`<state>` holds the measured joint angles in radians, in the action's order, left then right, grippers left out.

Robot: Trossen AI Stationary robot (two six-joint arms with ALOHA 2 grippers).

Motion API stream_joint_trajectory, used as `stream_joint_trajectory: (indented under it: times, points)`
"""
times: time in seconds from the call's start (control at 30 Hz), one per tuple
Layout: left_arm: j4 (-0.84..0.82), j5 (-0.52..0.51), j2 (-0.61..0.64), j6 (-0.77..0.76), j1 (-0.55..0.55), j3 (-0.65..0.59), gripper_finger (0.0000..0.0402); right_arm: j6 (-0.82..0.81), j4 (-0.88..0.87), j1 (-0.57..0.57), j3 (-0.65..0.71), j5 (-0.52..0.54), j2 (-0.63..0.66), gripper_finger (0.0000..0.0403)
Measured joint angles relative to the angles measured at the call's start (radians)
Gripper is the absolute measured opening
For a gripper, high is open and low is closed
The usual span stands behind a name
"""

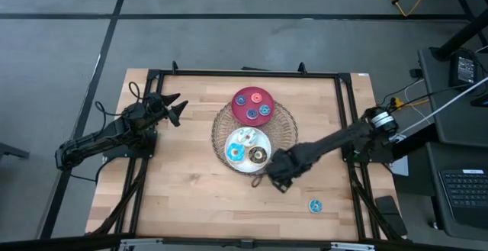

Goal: Pick & Place donuts
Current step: Put the small light blue donut on the red plate

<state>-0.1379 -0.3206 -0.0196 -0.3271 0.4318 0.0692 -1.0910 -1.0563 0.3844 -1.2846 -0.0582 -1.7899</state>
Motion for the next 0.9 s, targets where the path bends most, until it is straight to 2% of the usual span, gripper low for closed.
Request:
stream_joint_trajectory:
  times: [0.3,0.6,0.77,0.9]
  points:
    - [0.0,0.0,0.0,0.0,0.0,0.0,0.0267,-0.219,0.019,0.2,0.151,-0.038,0.106,0.028]
    - [0.0,0.0,0.0,0.0,0.0,0.0,0.0267,-0.4,0.104,0.396,0.206,-0.041,0.115,0.028]
    - [0.0,0.0,0.0,0.0,0.0,0.0,0.0267,-0.492,0.126,0.459,0.247,-0.02,0.115,0.028]
    - [0.0,0.0,0.0,0.0,0.0,0.0,0.0267,-0.503,0.157,0.466,0.266,-0.014,0.114,0.028]
